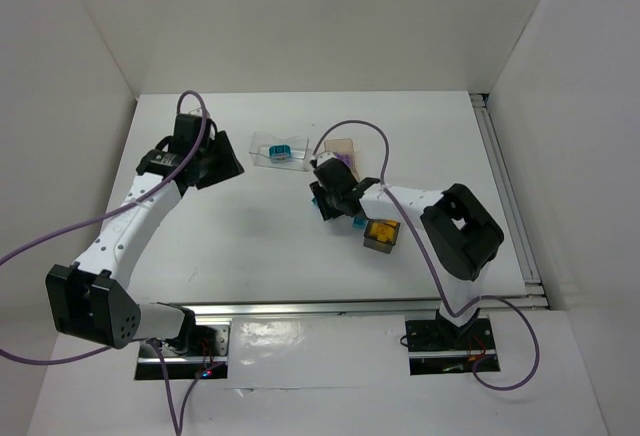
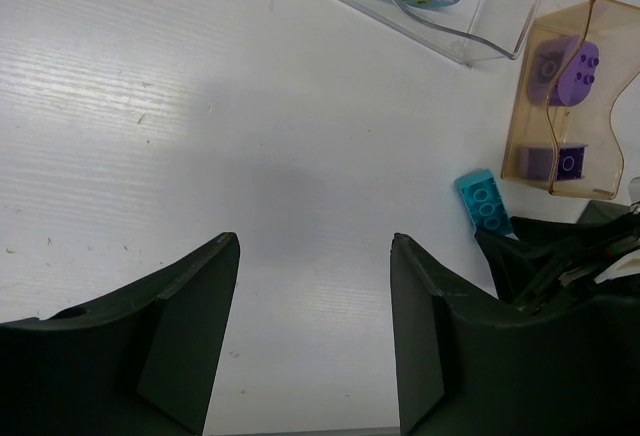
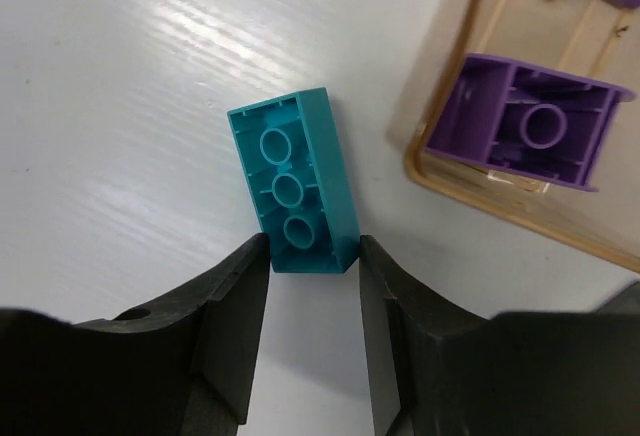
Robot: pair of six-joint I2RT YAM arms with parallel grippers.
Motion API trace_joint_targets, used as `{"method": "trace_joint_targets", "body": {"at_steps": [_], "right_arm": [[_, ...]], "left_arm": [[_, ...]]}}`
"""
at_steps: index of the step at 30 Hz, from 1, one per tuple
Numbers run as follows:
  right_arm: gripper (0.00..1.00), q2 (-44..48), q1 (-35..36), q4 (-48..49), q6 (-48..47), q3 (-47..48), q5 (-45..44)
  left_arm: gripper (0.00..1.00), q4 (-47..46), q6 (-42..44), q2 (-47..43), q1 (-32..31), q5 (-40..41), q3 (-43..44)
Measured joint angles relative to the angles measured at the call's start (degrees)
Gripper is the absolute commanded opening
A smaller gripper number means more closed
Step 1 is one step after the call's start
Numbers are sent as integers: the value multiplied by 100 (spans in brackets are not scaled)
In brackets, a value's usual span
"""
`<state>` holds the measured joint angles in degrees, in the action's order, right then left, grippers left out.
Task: Sort the legos into containers by color
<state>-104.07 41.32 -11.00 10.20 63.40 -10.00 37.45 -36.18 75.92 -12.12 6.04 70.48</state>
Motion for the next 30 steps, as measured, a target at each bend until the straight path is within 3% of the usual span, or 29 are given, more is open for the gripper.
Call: {"method": "trace_joint_targets", "body": {"at_steps": [4,6,7,10,14,20,24,30], "right_arm": [[43,0,192,-15,-33,4,-76],[50,0,254,-35,-48,17,-72],[61,0,282,-66,-50,37,-63],[73,-20,306,-175,-66,114,-22],[76,-254,306,-240,-90,433,-15],[60,-691,313,-245,-116,699,-17],[40,-717,332,-280,-162,763,-28],[36,-717,380,-481,-164,984,-66]], "left_arm": [[69,-9,2,4,0,-4,-13],[69,-15,2,4,0,-7,-13],[69,-13,2,4,0,-9,-13],[69,-20,0,4,0,-13,-13],[69,-22,7,4,0,-42,-13],[69,-22,28,4,92,-63,-13],[69,-24,52,4,197,-79,-13],[68,-24,173,4,323,-212,-13]]}}
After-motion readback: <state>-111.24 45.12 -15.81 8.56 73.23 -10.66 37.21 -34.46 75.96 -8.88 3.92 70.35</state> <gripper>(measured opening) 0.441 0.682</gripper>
